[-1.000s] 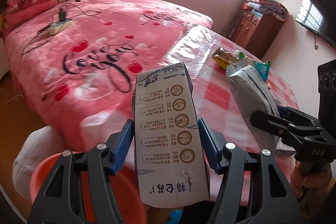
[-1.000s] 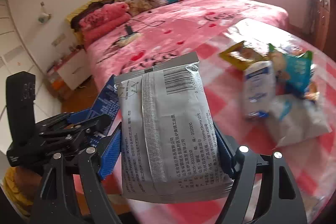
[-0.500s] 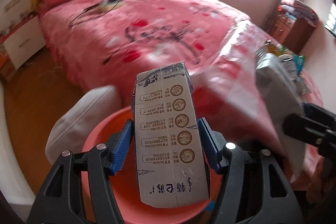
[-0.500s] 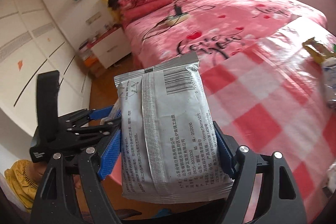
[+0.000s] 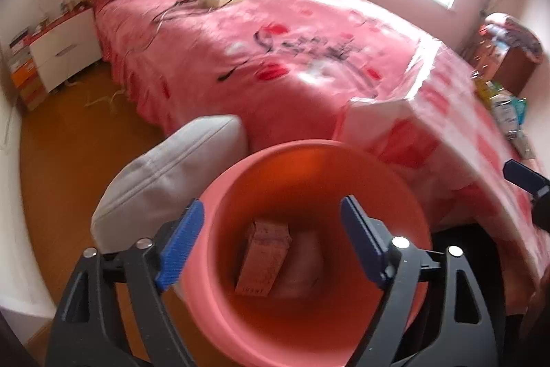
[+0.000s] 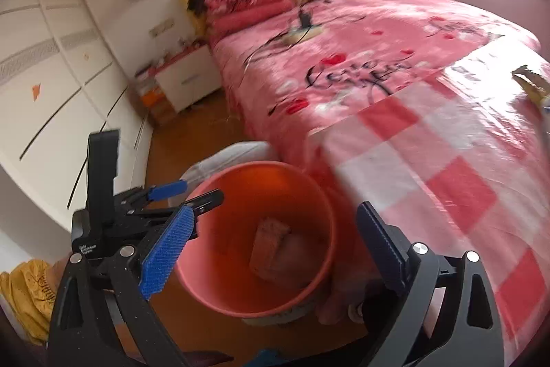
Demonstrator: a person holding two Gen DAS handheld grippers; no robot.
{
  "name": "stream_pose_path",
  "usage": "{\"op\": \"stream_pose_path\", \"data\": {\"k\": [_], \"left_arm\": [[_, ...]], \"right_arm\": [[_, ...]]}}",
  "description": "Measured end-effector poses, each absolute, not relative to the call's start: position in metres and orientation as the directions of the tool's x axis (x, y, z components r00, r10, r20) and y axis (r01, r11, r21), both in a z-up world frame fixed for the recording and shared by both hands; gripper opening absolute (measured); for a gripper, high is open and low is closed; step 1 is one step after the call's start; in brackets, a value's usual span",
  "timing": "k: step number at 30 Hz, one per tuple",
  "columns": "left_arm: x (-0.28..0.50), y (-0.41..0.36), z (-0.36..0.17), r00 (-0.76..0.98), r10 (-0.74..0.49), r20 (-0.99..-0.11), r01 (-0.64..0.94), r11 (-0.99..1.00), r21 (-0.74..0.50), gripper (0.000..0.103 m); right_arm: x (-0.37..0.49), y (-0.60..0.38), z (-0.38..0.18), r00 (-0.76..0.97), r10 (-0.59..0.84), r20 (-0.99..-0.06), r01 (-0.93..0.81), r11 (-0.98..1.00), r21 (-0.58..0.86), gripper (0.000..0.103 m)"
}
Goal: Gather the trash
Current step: 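Carry both items over the orange bucket and open both tools to drop them, then move both tools back to the trash on the table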
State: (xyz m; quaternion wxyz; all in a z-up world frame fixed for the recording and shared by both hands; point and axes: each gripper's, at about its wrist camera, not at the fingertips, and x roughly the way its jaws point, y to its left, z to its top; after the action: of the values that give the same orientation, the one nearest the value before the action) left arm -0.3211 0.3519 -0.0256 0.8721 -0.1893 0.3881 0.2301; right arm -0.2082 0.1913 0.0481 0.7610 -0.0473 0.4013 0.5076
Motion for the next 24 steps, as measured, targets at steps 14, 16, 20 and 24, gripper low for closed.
{"op": "stream_pose_path", "data": {"k": [14, 16, 20, 24], "left_arm": [[-0.276, 0.292, 0.005, 0.625, 0.259, -0.737, -0.415, 0.909, -0.033, 0.085], [-0.266, 0.282, 0.01, 0.612, 0.264, -0.746, -0.391, 0.92, 0.005, 0.085], [-0.244, 0.262, 0.018, 0.601, 0.222, -0.768, -0.339, 0.941, 0.006, 0.085], [-0.222, 0.236, 0.029, 0.612, 0.189, -0.768, -0.271, 0.962, 0.02, 0.085]], "right_arm": [[-0.163, 0.111, 0.062, 0.327, 0.787, -0.523, -0.696, 0.575, 0.43, 0.095], [-0.161, 0.099, 0.064, 0.347, 0.787, -0.511, -0.68, 0.586, 0.441, 0.095], [-0.15, 0.067, 0.066, 0.393, 0.789, -0.472, -0.63, 0.606, 0.486, 0.096], [-0.141, 0.042, 0.067, 0.434, 0.777, -0.457, -0.6, 0.627, 0.496, 0.096]]}}
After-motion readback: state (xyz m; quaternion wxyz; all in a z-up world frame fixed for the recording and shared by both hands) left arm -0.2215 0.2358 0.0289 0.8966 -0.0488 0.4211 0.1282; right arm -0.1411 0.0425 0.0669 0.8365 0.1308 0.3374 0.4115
